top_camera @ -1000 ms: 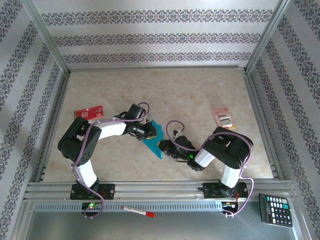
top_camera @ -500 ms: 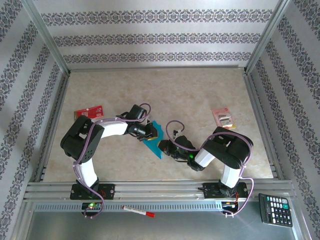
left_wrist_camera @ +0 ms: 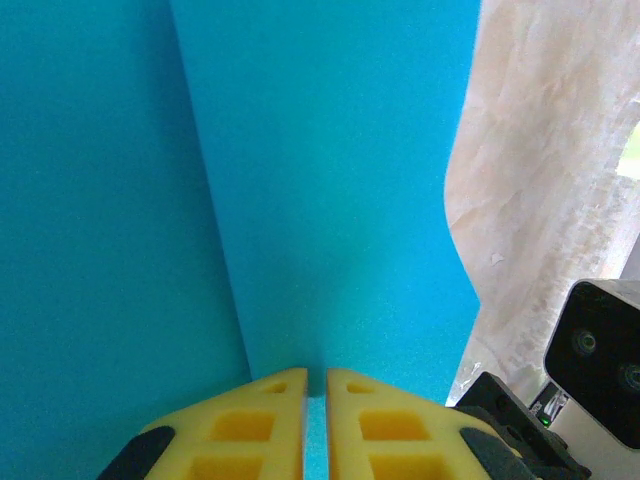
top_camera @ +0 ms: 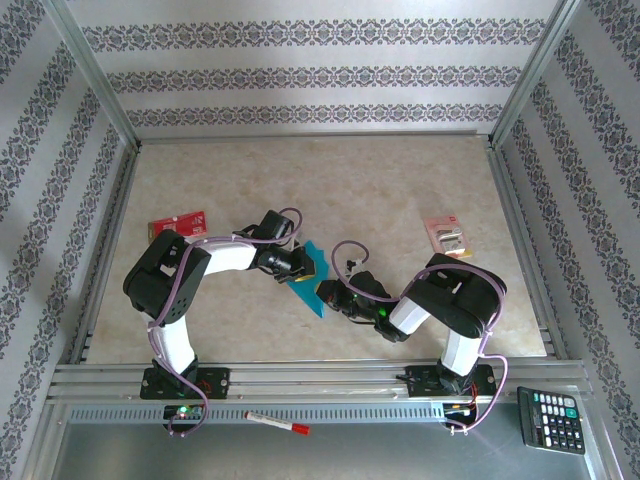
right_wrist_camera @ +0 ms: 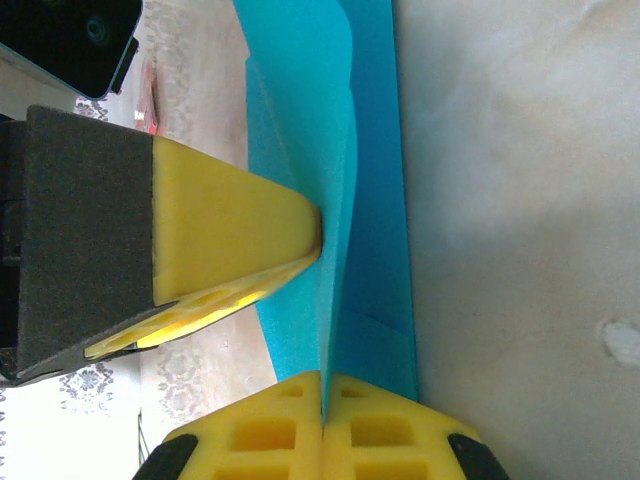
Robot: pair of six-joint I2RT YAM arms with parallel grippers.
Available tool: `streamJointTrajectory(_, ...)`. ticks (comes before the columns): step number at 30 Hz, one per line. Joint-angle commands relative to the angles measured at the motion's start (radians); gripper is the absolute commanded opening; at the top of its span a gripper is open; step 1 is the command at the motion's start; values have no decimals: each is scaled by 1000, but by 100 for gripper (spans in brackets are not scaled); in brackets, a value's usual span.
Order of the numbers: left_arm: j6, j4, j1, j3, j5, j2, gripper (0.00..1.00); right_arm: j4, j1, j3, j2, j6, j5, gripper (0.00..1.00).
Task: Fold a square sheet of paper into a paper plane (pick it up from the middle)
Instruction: Fourth fold the wing at the center of the table.
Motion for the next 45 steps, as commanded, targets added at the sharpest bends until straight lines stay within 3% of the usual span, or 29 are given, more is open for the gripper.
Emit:
streamJointTrajectory(1,-9,19,11,-11,-15,-31,13,-237,-11,-34,52,-7,34,0)
streamJointTrajectory(23,14,27,34,40,-14,47,16,-248,-13,-27,57,-6,27,0)
streamJointTrajectory(40,27,31,52,-26,-34,66,9,-302,-19,-5,18,-31,11,1)
streamJointTrajectory(45,-12,94,52,-47,4,38,10,-336,-24,2,6,-43,8,0)
